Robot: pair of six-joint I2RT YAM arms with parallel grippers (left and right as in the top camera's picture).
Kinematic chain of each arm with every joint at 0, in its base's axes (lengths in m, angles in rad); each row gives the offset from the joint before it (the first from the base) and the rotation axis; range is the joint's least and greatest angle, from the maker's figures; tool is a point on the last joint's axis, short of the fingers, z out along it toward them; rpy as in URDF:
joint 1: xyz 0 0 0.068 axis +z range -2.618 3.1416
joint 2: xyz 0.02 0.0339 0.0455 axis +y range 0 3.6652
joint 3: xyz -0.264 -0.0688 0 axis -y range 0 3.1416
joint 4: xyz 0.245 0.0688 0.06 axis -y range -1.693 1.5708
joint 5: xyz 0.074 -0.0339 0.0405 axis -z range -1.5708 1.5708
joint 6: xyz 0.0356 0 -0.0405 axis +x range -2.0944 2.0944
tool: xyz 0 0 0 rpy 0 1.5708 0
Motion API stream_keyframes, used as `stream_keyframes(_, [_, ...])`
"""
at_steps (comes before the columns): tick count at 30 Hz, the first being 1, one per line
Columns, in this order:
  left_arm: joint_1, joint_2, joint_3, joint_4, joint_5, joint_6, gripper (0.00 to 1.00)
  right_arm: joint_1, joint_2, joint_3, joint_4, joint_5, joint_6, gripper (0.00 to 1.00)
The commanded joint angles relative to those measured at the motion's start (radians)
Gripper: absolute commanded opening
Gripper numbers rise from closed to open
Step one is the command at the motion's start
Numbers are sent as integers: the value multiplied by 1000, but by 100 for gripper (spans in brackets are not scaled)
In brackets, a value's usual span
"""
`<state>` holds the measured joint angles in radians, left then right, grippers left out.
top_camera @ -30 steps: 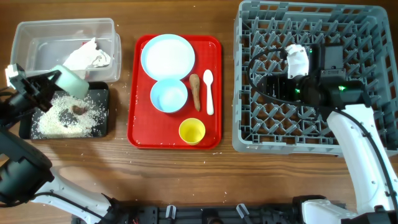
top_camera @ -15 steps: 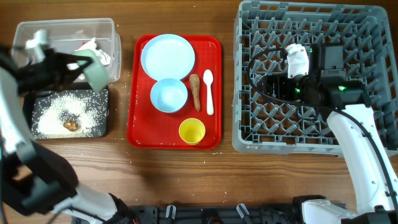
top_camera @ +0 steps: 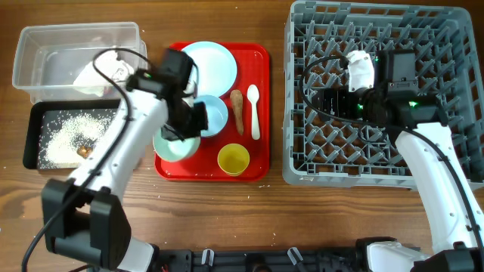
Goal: Sort waste into correct bins and load items into the dishwasher rack
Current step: 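Return the green bowl to the red tray and release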
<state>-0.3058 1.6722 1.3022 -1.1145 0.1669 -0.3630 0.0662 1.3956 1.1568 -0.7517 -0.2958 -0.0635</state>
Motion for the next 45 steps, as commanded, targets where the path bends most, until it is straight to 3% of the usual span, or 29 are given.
stream_keyframes(1, [-35, -3, -55, 19, -163, -90, 4, -2, 10, 19, 1, -19, 14, 100])
stream_keyframes(11, [-42, -3, -124, 84, -115, -95, 9, -2, 10, 19, -10, -19, 14, 100])
stream_keyframes(14, [-45, -3, -124, 108, -103, -94, 26, -2, 10, 19, -8, -19, 14, 100])
stream_keyframes(15, [-41, -5, -109, 114, -82, -93, 37, -2, 10, 19, -7, -19, 14, 100])
stream_keyframes(16, [-35, -5, -86, 110, -58, -77, 40, -2, 10, 19, -7, -19, 14, 100])
stream_keyframes(21, [-32, -8, 71, 44, 185, 142, 64, -2, 10, 19, -20, -19, 14, 100])
stream_keyframes(23, [-69, 2, 63, 11, 181, 209, 63, -2, 10, 19, -19, -19, 14, 100])
stream_keyframes(26, [-103, 12, 23, 3, 131, 210, 52, -2, 10, 19, -20, -19, 14, 100])
stream_keyframes(34, [-118, 23, -138, 79, 127, 199, 45, -2, 10, 19, -20, -19, 14, 100])
stream_keyframes(37, [-118, 24, -177, 137, 128, 190, 32, -2, 10, 19, -20, -19, 14, 100])
stream_keyframes(45, [-118, 30, -179, 172, 127, 191, 29, -2, 10, 19, -20, -19, 14, 100])
